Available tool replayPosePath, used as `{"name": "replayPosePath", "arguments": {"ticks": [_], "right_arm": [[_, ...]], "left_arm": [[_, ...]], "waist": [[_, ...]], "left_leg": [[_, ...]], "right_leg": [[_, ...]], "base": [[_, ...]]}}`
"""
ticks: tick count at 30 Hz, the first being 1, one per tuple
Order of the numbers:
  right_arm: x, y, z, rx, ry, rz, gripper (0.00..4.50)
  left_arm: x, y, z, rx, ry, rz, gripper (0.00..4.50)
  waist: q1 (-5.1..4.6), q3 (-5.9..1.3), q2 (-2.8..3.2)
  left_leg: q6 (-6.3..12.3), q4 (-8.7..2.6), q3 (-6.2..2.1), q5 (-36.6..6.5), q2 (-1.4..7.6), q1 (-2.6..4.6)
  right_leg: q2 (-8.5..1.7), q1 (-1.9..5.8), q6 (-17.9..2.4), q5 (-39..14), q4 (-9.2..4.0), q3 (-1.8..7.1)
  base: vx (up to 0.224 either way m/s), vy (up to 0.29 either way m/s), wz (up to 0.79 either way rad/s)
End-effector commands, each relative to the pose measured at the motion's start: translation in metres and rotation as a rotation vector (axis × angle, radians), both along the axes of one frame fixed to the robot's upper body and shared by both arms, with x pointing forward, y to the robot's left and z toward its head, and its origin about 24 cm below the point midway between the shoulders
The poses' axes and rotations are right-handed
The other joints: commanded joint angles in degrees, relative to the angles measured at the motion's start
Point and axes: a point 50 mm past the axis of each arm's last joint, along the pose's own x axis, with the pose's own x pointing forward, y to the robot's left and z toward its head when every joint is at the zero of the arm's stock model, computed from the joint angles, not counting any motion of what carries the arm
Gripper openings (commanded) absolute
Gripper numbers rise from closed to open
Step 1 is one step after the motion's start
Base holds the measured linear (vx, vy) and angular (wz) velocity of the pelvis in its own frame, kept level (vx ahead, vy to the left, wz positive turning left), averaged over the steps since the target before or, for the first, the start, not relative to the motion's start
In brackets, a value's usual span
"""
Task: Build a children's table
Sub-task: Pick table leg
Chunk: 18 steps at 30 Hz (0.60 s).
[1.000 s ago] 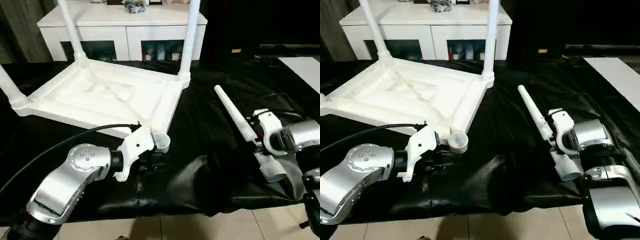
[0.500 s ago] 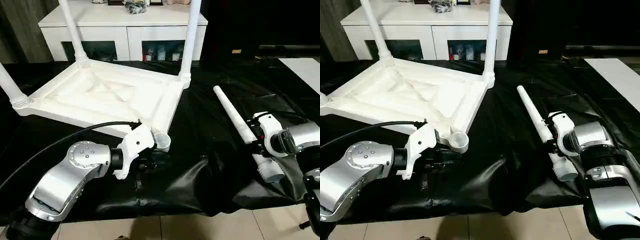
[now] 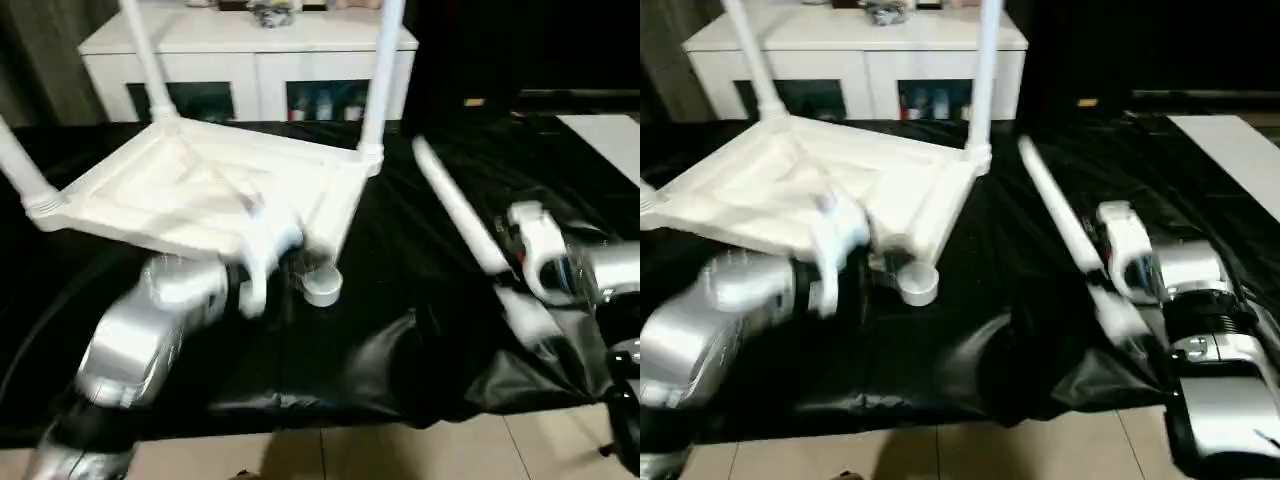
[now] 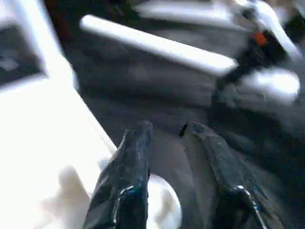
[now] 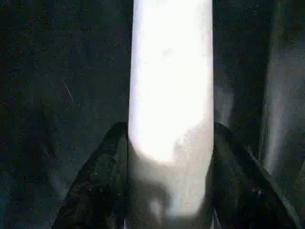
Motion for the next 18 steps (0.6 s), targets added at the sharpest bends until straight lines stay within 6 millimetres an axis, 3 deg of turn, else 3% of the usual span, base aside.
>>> {"name": "replayPosePath", "arguments": {"ticks": [1,2,4,6,7,9,10,11,12,14,16,18], "right_arm": [[0.007,-0.001,0.017,-0.026,-0.166,-0.059,1.83],[0.010,-0.001,0.021,-0.027,-0.222,-0.088,1.83],[0.014,-0.001,0.030,-0.032,-0.314,-0.138,1.83],[0.019,0.003,0.052,-0.028,-0.527,-0.196,1.82],[0.019,0.016,0.074,-0.054,-0.725,-0.161,1.82],[0.018,0.024,0.081,-0.073,-0.789,-0.122,1.82],[0.014,0.057,0.089,-0.073,-0.875,0.040,1.82],[0.013,0.060,0.089,-0.072,-0.880,0.050,1.82],[0.010,0.081,0.088,-0.071,-0.917,0.152,1.82],[0.009,0.088,0.087,-0.075,-0.928,0.187,1.82],[0.002,0.116,0.079,-0.095,-0.968,0.319,1.82],[-0.003,0.130,0.074,-0.094,-0.976,0.381,1.82]], "left_arm": [[0.006,0.002,0.007,-0.121,0.006,0.047,1.82],[0.007,0.000,0.010,-0.163,0.006,0.052,1.82],[0.008,-0.002,0.014,-0.206,0.007,0.052,2.23],[0.012,-0.006,0.021,-0.286,0.011,0.080,2.22],[0.018,-0.007,0.028,-0.354,0.014,0.131,2.54],[0.021,-0.008,0.030,-0.376,0.015,0.152,2.68],[0.025,-0.013,0.036,-0.435,0.033,0.151,2.70],[0.025,-0.013,0.036,-0.438,0.034,0.150,2.72],[0.026,-0.018,0.040,-0.483,0.053,0.128,2.83],[0.026,-0.020,0.042,-0.503,0.064,0.116,3.00],[0.027,-0.024,0.046,-0.555,0.078,0.101,3.21],[0.029,-0.025,0.048,-0.579,0.085,0.109,3.50]], "waist": [[0.20,-4.01,-0.35],[0.20,-4.14,-0.38],[0.32,-4.49,-0.32],[0.38,-4.53,-0.08],[0.43,-4.62,-0.23],[0.41,-4.59,-0.23],[0.43,-4.58,-0.11],[0.49,-4.53,-0.10],[0.17,-4.45,-0.17],[0.07,-4.44,0.00],[0.19,-4.36,-0.09],[0.18,-4.30,-0.03]], "left_leg": [[-1.04,-3.70,0.04,-14.7,0.65,0.75],[-1.08,-3.54,0.07,-14.2,0.51,0.66],[-0.69,-3.53,0.06,-12.0,0.58,0.63],[-0.31,-3.46,0.18,-12.2,0.59,0.76],[-0.17,-3.47,0.14,-12.0,0.63,0.69],[0.44,-3.41,0.18,-11.5,0.57,0.62],[0.70,-3.47,0.11,-11.3,0.55,0.54],[1.27,-3.46,0.09,-11.2,0.55,0.51],[1.59,-3.70,-0.09,-11.1,0.49,0.09],[1.64,-3.59,-0.03,-12.1,0.64,0.54],[1.56,-3.61,0.09,-13.0,0.67,0.67],[1.24,-3.77,0.02,-14.3,0.64,0.66]], "right_leg": [[-2.04,2.84,-10.2,-18.9,-4.61,1.21],[-1.93,2.80,-10.3,-18.4,-4.58,1.15],[-1.75,2.85,-11.3,-14.5,-4.14,1.08],[-1.73,2.74,-11.6,-13.3,-4.08,1.12],[-1.70,2.92,-11.3,-12.2,-3.96,1.03],[-1.54,2.98,-11.1,-10.9,-3.93,1.03],[-1.54,3.14,-11.0,-10.6,-3.88,1.00],[-1.57,3.16,-10.6,-10.4,-3.96,1.02],[-1.61,3.50,-10.5,-10.8,-3.84,0.94],[-1.62,3.08,-10.9,-11.7,-4.02,1.07],[-1.56,2.92,-11.3,-12.5,-4.22,1.13],[-1.49,2.90,-10.7,-13.7,-4.36,1.13]], "base": [[0.000,0.000,0.00],[0.000,0.000,0.00],[0.000,0.000,0.00],[0.000,0.000,0.00],[0.000,0.000,0.00],[0.000,0.000,0.00],[0.000,0.000,0.00],[0.000,0.000,0.00],[0.000,0.000,0.00],[0.000,0.000,0.00],[0.000,0.000,0.00],[0.000,0.000,0.00]]}}
